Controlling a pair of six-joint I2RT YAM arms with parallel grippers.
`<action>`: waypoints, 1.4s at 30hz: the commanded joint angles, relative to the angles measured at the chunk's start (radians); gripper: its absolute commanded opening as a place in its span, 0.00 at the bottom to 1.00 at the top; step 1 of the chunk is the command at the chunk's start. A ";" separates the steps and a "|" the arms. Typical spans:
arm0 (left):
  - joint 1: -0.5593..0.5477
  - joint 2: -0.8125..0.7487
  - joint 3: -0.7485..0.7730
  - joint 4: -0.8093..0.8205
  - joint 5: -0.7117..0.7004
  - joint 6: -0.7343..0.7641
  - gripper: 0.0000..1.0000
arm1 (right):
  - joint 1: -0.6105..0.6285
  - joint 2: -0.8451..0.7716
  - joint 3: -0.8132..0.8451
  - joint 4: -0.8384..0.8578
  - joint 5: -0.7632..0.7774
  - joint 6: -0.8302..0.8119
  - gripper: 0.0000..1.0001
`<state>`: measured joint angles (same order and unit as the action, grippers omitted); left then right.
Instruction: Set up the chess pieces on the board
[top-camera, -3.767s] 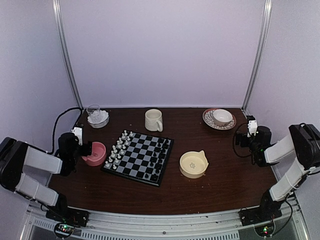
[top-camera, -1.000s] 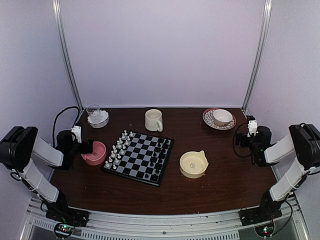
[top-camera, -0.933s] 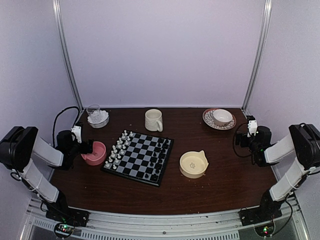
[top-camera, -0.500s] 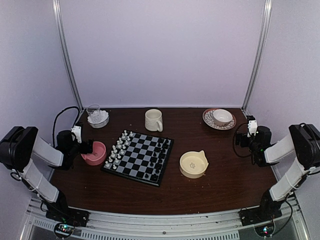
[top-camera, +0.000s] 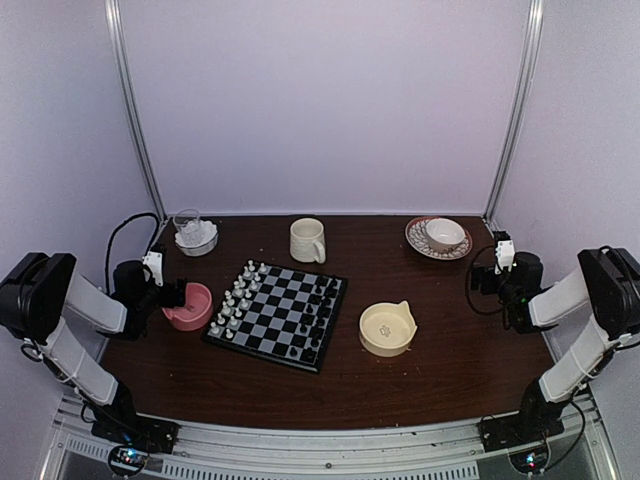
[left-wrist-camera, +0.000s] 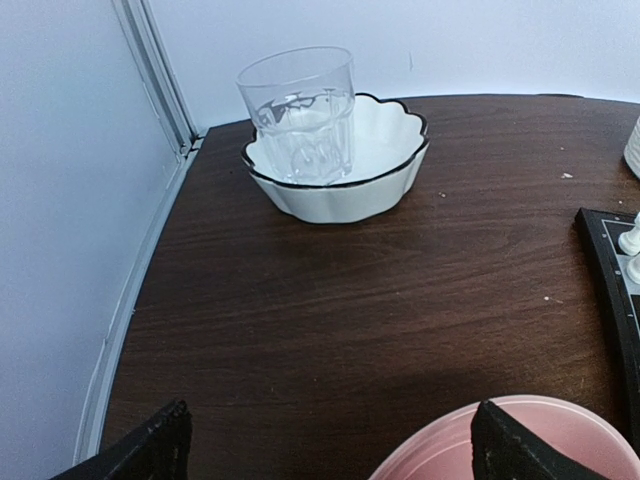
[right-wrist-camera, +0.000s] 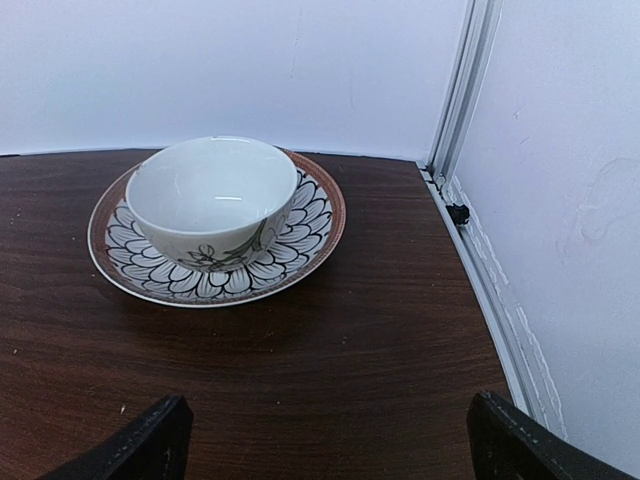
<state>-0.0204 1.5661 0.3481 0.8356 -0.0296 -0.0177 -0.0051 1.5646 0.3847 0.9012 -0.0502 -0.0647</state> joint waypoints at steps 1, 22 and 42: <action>0.000 0.000 0.000 0.010 0.000 0.000 0.98 | 0.000 0.000 0.000 0.002 0.001 0.000 0.99; 0.000 0.000 0.000 0.001 0.001 0.000 0.98 | 0.000 0.000 0.001 0.001 0.001 0.000 0.99; 0.001 0.000 -0.051 0.100 0.014 -0.002 0.98 | 0.002 -0.001 -0.039 0.096 0.016 0.003 0.99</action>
<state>-0.0204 1.5661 0.3168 0.8612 -0.0216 -0.0177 -0.0051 1.5646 0.3660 0.9424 -0.0498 -0.0647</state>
